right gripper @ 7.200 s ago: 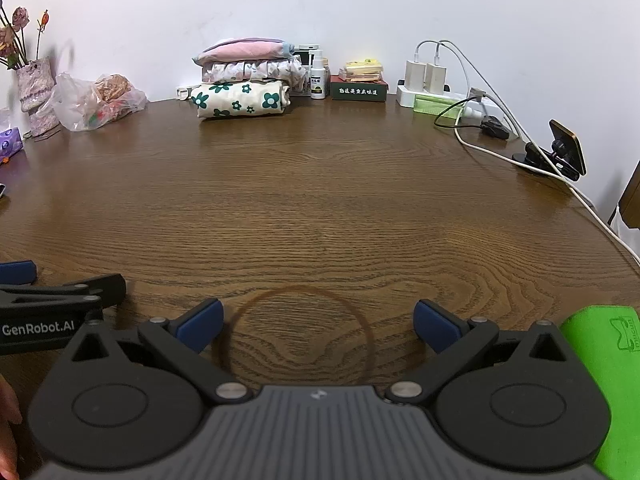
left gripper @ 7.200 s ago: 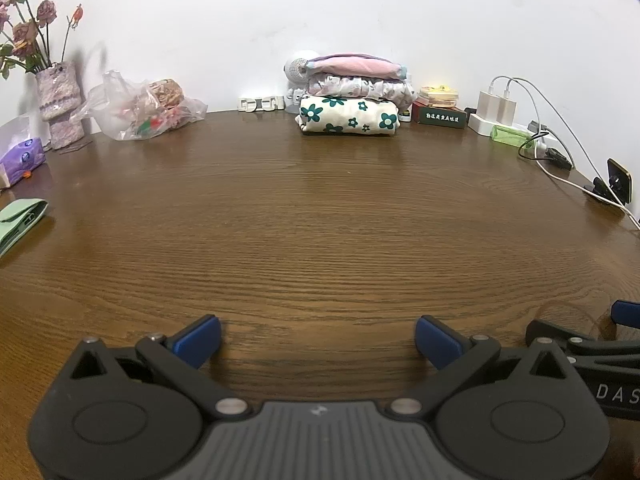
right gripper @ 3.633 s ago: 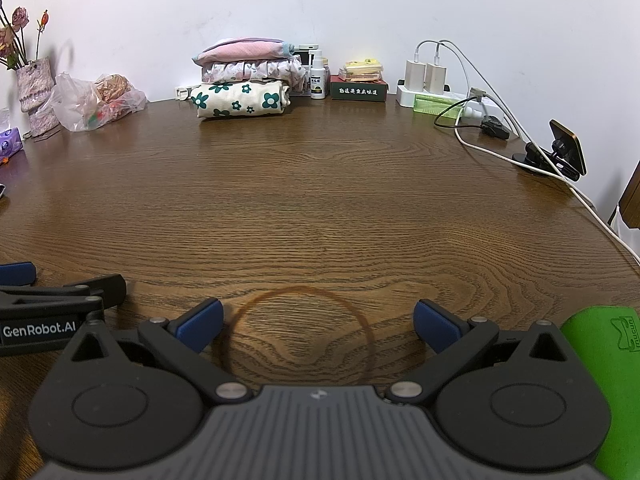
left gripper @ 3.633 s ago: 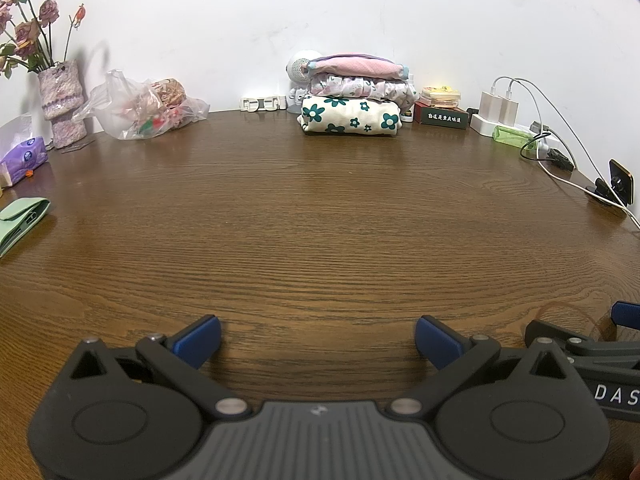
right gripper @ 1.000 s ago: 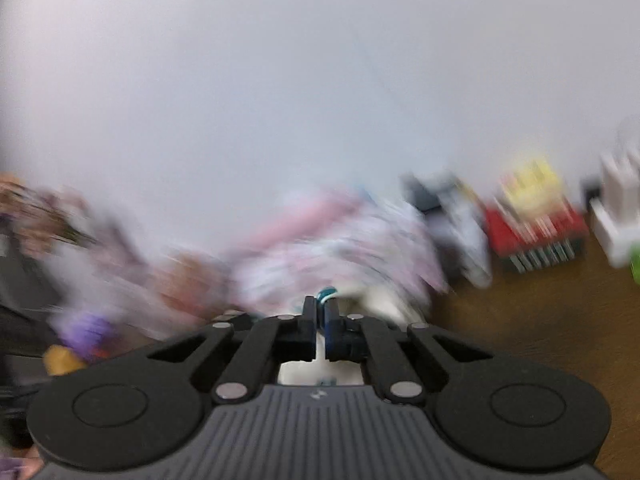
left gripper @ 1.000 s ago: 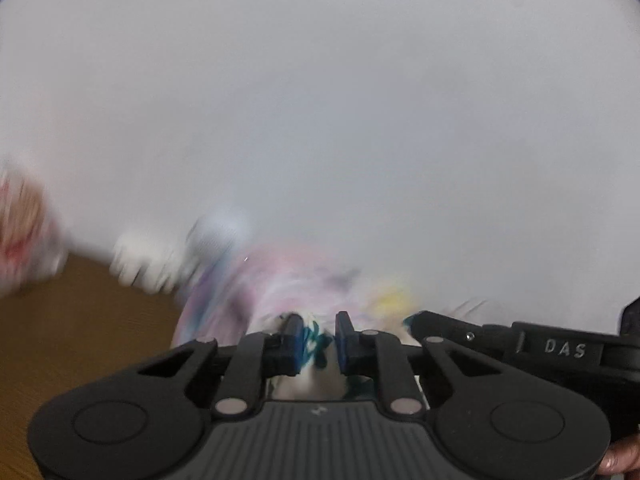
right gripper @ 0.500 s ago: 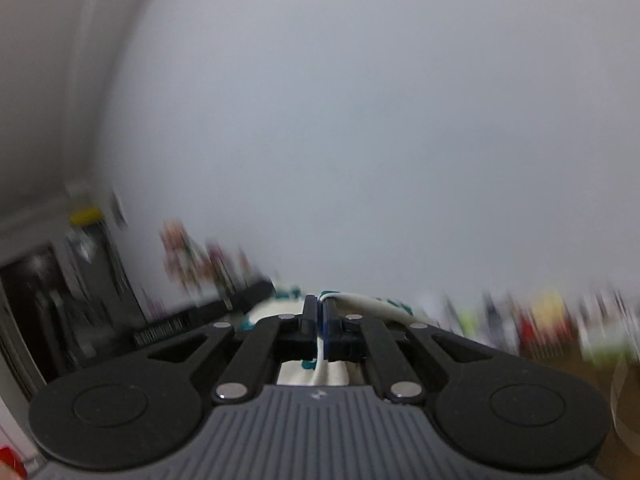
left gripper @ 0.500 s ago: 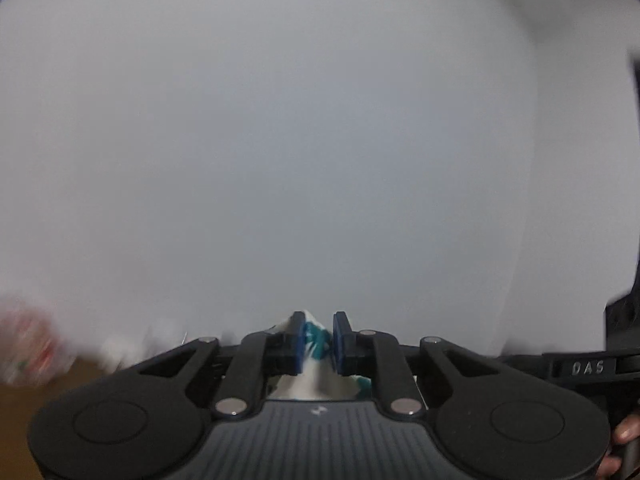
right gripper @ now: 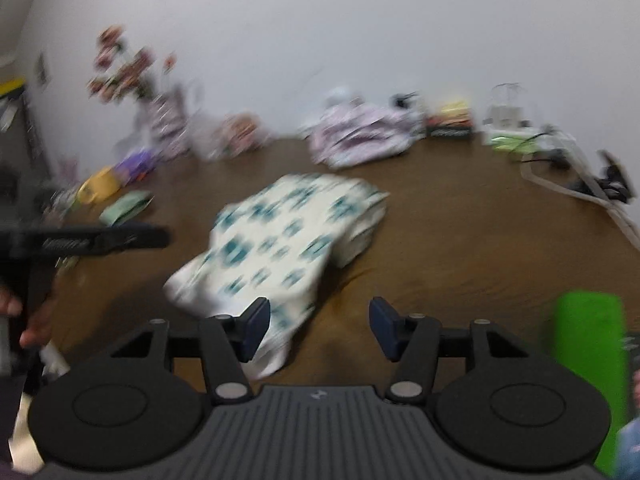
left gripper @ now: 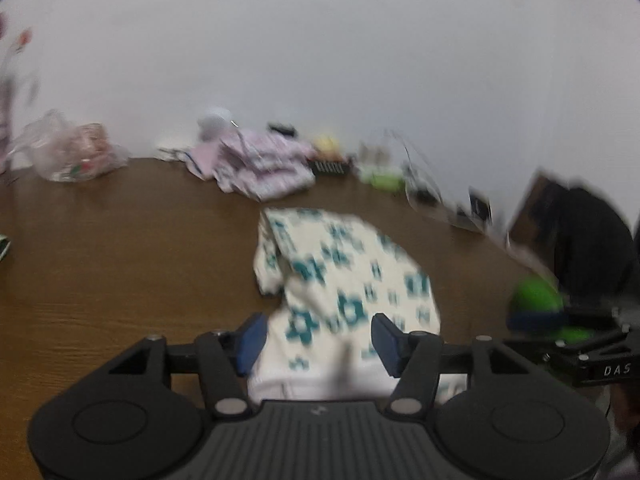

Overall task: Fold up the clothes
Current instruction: 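Lift the cream flowered garment off the stack and lay it on the table, then grasp the garment's white hem with the left gripper while the right gripper grasps it too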

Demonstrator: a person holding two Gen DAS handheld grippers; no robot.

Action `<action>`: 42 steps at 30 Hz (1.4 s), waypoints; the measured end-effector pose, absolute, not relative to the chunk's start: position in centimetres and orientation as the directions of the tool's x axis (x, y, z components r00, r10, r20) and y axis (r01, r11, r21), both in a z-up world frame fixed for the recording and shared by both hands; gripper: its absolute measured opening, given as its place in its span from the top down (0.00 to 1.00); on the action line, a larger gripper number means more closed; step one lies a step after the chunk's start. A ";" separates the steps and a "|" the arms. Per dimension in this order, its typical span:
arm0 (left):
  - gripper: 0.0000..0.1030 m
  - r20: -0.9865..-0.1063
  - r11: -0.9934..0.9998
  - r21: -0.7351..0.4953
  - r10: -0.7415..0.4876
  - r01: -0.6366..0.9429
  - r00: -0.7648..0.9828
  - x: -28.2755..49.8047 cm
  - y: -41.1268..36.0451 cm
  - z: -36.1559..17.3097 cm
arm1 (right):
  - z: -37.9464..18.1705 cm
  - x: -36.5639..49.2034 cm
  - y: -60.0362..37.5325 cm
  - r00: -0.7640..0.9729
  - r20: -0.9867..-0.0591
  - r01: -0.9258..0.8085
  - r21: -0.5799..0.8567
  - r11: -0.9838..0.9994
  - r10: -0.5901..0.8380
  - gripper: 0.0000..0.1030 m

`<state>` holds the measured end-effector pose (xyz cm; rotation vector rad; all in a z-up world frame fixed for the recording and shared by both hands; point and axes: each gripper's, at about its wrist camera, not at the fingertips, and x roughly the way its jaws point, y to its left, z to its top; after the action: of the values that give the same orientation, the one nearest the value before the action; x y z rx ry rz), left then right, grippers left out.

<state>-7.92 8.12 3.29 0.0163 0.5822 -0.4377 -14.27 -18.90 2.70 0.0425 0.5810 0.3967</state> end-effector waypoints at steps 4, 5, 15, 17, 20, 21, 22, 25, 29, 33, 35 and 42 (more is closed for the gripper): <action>0.45 -0.614 0.932 0.058 -0.249 0.358 0.749 -6.9 6.7 1.1 | 1.4 -14.5 -16.0 0.763 -0.534 -0.371 0.098 0.923 0.364 0.46; 0.45 -0.618 0.941 0.071 -0.220 0.332 0.755 -6.7 6.9 0.8 | 1.3 -14.1 -16.1 0.764 -0.536 -0.357 0.112 0.927 0.359 0.47; 0.54 -0.615 0.950 0.094 -0.179 0.297 0.768 -7.0 7.3 -0.7 | 0.5 -11.8 -15.6 0.800 -0.525 -0.291 0.081 0.953 0.289 0.51; 0.54 -0.610 0.956 0.102 -0.159 0.276 0.777 -6.8 7.3 -0.8 | 0.1 -12.0 -15.0 0.803 -0.539 -0.290 0.020 0.957 0.255 0.51; 0.54 -0.598 0.949 0.128 -0.157 0.287 0.786 -7.2 7.7 -0.8 | 0.0 -12.7 -14.5 0.808 -0.541 -0.298 -0.035 0.954 0.233 0.51; 0.54 -0.593 0.947 0.136 -0.157 0.291 0.789 -7.4 7.8 -0.8 | 0.0 -13.1 -14.5 0.809 -0.539 -0.303 -0.042 0.952 0.234 0.51; 0.54 -0.592 0.946 0.138 -0.159 0.293 0.790 -7.4 7.9 -0.8 | 0.1 -13.4 -14.4 0.809 -0.538 -0.308 -0.048 0.950 0.235 0.51; 0.54 -0.596 0.949 0.110 -0.176 0.296 0.783 -6.9 8.1 -0.8 | 0.3 -13.9 -13.9 0.799 -0.536 -0.350 -0.047 0.935 0.272 0.51; 0.64 -0.591 0.936 0.107 -0.212 0.336 0.779 -6.8 7.9 -1.0 | -0.2 -13.6 -12.8 0.799 -0.550 -0.351 -0.096 0.931 0.245 0.55; 0.89 -0.593 0.927 0.068 -0.259 0.368 0.762 -7.1 8.0 -0.7 | -0.5 -13.3 -12.5 0.799 -0.560 -0.340 -0.121 0.933 0.219 0.68; 0.95 -0.595 0.923 0.048 -0.280 0.381 0.753 -7.5 8.0 -0.3 | -0.5 -13.3 -12.7 0.796 -0.564 -0.337 -0.107 0.935 0.223 0.92; 0.96 -0.537 0.863 -0.123 -0.473 0.490 0.699 -10.4 9.3 2.1 | 2.7 -15.1 -15.2 0.847 -0.480 -0.292 -0.063 0.954 0.228 0.97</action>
<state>-10.41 9.26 2.09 0.0306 0.5894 -0.5371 -15.11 -15.21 2.74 -0.1359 0.4885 0.2752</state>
